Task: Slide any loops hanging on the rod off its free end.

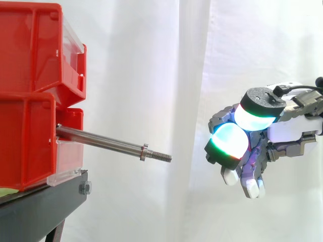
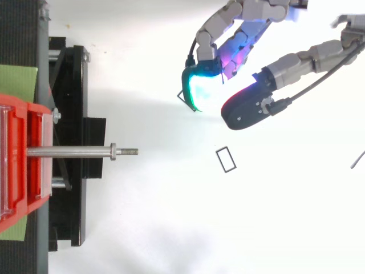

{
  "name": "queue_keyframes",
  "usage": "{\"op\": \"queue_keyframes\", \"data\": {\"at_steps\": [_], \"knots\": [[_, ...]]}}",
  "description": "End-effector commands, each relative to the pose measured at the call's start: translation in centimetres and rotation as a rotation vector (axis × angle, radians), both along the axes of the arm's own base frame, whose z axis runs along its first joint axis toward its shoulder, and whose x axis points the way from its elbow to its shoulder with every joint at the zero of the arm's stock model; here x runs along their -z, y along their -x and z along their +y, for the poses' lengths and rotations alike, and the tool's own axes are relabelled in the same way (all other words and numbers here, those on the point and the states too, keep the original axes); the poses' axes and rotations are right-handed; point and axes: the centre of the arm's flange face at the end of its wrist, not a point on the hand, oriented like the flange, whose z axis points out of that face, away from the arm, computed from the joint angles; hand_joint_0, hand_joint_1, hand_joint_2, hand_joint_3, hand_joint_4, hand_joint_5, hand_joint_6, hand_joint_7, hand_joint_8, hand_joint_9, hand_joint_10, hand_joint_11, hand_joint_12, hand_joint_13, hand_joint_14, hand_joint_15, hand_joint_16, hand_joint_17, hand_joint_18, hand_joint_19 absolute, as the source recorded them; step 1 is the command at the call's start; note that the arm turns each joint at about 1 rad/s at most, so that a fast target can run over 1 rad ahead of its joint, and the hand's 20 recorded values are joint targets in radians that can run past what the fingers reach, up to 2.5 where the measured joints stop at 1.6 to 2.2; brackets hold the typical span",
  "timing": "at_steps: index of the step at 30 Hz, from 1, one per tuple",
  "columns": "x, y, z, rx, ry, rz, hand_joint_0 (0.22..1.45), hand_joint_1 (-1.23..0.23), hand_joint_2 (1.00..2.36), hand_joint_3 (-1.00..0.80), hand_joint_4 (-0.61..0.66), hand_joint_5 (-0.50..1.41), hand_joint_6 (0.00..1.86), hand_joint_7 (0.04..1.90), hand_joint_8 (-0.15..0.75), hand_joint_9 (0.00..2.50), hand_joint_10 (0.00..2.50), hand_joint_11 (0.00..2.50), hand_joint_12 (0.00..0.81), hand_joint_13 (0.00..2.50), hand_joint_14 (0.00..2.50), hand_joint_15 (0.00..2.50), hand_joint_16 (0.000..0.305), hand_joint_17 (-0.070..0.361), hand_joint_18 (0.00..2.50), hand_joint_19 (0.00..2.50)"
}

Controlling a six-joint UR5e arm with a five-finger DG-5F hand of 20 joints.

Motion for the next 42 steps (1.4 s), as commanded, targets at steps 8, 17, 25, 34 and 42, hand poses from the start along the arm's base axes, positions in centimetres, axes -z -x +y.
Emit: {"op": "queue_keyframes", "data": {"at_steps": [8,17,25,34,42], "knots": [[0.0,0.1,-0.3,0.004,0.0,0.003,0.62,-0.64,1.01,-0.37,0.12,-0.2,0.88,0.93,0.298,0.91,0.01,0.27,0.282,1.02,0.01,0.26,0.043,0.096,0.99,0.45],[-0.4,0.5,-0.4,0.002,-0.001,0.016,0.56,-0.53,1.0,-0.5,0.14,-0.19,0.87,0.91,0.296,0.91,0.01,0.28,0.285,1.02,0.01,0.26,0.044,0.099,0.98,0.46],[-0.6,1.0,-0.6,0.005,-0.002,0.046,0.54,-0.45,1.0,-0.5,0.15,-0.19,0.85,0.92,0.304,0.93,0.01,0.28,0.293,1.02,0.01,0.27,0.045,0.102,0.98,0.46],[-1.4,3.4,-1.0,0.03,-0.027,0.174,0.48,-0.42,1.0,-0.5,0.19,-0.18,0.8,0.89,0.318,0.93,0.01,0.26,0.312,1.03,0.01,0.27,0.05,0.112,0.99,0.45],[-3.9,5.1,-1.6,0.108,-0.02,0.209,0.47,-0.39,1.0,-0.5,0.2,-0.14,0.6,1.12,0.314,0.93,0.01,0.26,0.315,1.02,0.01,0.26,0.052,0.117,0.99,0.45]]}}
